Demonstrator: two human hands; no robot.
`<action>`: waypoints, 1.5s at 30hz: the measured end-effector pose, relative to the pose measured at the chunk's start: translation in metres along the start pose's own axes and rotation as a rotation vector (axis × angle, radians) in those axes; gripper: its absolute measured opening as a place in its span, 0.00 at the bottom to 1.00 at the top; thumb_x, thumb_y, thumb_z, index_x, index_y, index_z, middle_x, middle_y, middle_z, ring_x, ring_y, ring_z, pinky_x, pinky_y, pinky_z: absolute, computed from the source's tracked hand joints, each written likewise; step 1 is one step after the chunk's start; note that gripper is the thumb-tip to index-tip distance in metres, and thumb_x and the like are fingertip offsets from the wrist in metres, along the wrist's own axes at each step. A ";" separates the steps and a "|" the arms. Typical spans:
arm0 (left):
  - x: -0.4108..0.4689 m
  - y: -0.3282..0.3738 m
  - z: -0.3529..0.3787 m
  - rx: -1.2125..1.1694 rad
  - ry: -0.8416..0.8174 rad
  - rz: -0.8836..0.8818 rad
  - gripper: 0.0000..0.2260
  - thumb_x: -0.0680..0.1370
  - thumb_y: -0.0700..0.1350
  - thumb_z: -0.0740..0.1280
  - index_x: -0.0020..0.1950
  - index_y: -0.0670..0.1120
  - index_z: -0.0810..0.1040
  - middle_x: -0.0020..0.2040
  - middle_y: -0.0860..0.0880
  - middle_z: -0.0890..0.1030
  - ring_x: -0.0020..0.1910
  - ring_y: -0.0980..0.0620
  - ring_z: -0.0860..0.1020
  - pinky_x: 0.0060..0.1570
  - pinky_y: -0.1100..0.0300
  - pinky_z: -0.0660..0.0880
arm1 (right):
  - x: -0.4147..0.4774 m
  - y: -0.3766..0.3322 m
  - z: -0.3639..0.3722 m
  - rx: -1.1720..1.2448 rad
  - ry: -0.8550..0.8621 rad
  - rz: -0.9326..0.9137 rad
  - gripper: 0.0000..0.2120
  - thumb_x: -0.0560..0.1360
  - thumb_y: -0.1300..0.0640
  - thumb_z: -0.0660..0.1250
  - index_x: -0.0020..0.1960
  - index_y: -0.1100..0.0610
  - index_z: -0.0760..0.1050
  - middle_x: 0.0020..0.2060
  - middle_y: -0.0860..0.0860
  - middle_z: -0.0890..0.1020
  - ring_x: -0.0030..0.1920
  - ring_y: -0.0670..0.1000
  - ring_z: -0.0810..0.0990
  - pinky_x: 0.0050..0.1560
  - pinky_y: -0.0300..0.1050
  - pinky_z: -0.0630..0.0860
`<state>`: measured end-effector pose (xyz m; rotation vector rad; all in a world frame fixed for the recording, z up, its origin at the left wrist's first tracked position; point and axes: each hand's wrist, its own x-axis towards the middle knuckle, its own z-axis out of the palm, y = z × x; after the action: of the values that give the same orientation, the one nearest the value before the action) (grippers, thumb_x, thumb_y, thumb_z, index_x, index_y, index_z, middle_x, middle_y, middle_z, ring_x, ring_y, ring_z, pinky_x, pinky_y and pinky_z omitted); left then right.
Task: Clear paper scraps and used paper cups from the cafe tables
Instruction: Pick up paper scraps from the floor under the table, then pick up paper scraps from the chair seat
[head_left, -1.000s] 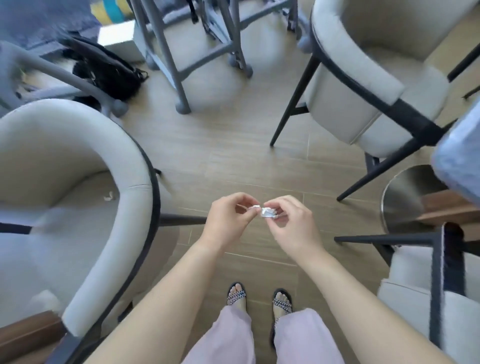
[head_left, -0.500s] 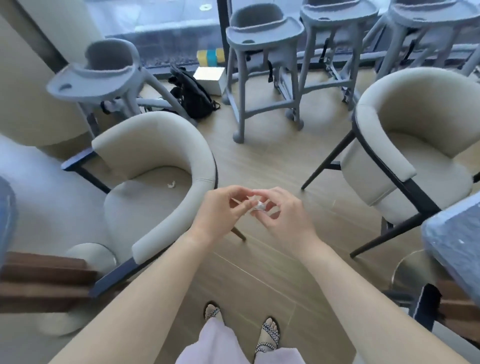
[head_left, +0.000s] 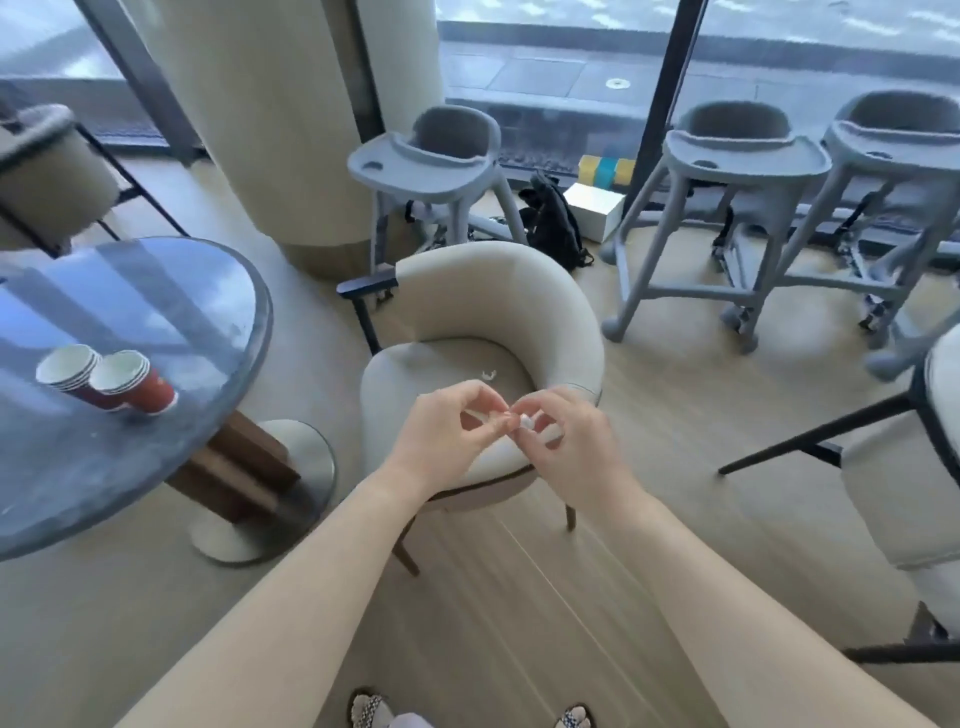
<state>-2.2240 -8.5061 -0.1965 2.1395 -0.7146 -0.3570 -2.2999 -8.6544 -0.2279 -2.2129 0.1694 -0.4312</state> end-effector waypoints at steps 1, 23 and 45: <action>-0.005 -0.011 -0.016 0.030 0.010 0.005 0.06 0.72 0.56 0.69 0.45 0.56 0.78 0.42 0.61 0.80 0.43 0.65 0.78 0.44 0.68 0.76 | 0.006 -0.010 0.014 0.006 -0.005 -0.013 0.02 0.73 0.50 0.68 0.45 0.47 0.77 0.41 0.42 0.76 0.40 0.42 0.76 0.37 0.36 0.75; -0.108 -0.258 -0.321 0.143 0.394 -0.306 0.04 0.72 0.45 0.71 0.42 0.55 0.80 0.41 0.58 0.80 0.38 0.64 0.77 0.39 0.78 0.68 | 0.113 -0.227 0.358 0.084 -0.370 -0.228 0.03 0.72 0.54 0.68 0.45 0.49 0.78 0.40 0.44 0.78 0.38 0.43 0.75 0.40 0.38 0.75; -0.002 -0.428 -0.460 0.261 0.250 -0.519 0.08 0.72 0.44 0.70 0.49 0.52 0.77 0.45 0.55 0.77 0.37 0.57 0.75 0.45 0.61 0.73 | 0.283 -0.255 0.544 0.028 -0.570 -0.187 0.22 0.71 0.58 0.68 0.63 0.51 0.69 0.47 0.43 0.75 0.43 0.42 0.71 0.46 0.36 0.69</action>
<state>-1.8486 -8.0057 -0.2523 2.5497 -0.0545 -0.2678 -1.8453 -8.1715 -0.2732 -2.2395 -0.3476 0.1094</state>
